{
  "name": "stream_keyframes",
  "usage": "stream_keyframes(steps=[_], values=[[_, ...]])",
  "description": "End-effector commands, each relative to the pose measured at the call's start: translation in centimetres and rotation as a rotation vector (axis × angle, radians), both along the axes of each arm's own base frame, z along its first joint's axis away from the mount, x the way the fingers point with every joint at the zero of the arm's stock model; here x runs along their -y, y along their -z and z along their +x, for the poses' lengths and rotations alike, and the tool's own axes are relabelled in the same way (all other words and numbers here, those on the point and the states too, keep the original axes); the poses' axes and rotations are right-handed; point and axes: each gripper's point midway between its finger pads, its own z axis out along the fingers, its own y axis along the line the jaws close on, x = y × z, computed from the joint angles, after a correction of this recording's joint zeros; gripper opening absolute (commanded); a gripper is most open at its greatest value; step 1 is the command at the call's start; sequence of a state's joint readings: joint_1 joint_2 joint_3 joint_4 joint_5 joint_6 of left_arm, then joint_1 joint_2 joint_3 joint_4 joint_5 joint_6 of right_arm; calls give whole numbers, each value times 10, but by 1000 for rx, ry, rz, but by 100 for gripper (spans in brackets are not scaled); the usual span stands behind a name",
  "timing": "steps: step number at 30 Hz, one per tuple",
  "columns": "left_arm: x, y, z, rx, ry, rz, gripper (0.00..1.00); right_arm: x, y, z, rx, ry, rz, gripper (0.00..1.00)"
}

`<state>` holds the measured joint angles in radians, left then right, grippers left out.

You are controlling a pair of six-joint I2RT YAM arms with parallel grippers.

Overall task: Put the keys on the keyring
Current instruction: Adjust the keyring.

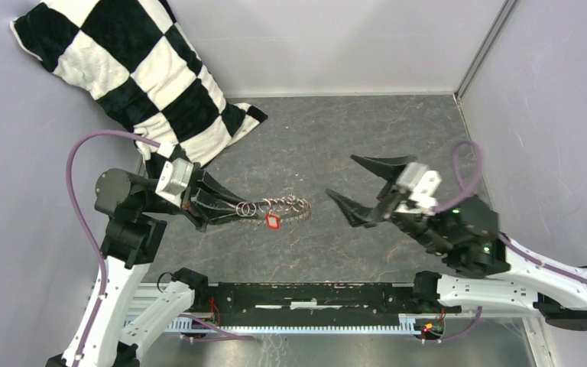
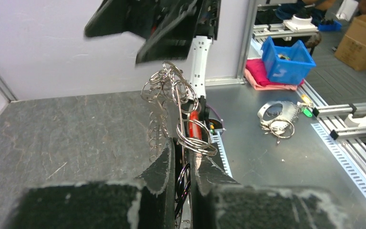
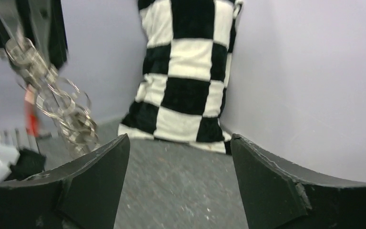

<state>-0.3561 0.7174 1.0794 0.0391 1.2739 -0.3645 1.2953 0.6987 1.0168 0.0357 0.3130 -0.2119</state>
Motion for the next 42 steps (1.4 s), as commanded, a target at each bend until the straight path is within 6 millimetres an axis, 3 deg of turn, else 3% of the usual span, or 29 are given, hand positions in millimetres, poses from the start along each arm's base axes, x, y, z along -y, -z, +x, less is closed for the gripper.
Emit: stream_keyframes(steps=[1, 4, 12, 16, 20, 23, 26, 29, 32, 35, 42], values=[[-9, -9, -29, 184, 94, 29, 2, -31, 31, -1, 32, -65, -188, 87], [-10, -7, -33, 216, 101, 38, 2, -40, 36, -14, 72, -158, -219, 90], [-13, 2, -42, 372, 137, 28, 2, -39, 34, -47, 149, -344, -241, 88], [-13, 4, -39, 392, 126, 25, 2, -52, 35, -73, 179, -500, -247, 85], [-13, 4, -40, 401, 130, 23, 2, -64, 33, -79, 172, -560, -268, 84], [-15, 4, -46, 384, 154, 27, 2, -61, 27, -63, 171, -474, -291, 84], [-16, 7, -51, 340, 176, 36, 2, -43, 13, -47, 194, -361, -256, 84], [-15, 18, -49, 291, 170, 47, 2, -34, 7, -49, 207, -356, -218, 84], [-13, 24, -41, 253, 144, 58, 2, -40, 24, -56, 180, -409, -252, 86], [-11, 40, -30, 182, 115, 93, 2, -46, 45, -47, 119, -382, -302, 87], [-5, 76, -15, -126, 115, 181, 2, -43, 45, -4, 6, -192, -297, 93]])
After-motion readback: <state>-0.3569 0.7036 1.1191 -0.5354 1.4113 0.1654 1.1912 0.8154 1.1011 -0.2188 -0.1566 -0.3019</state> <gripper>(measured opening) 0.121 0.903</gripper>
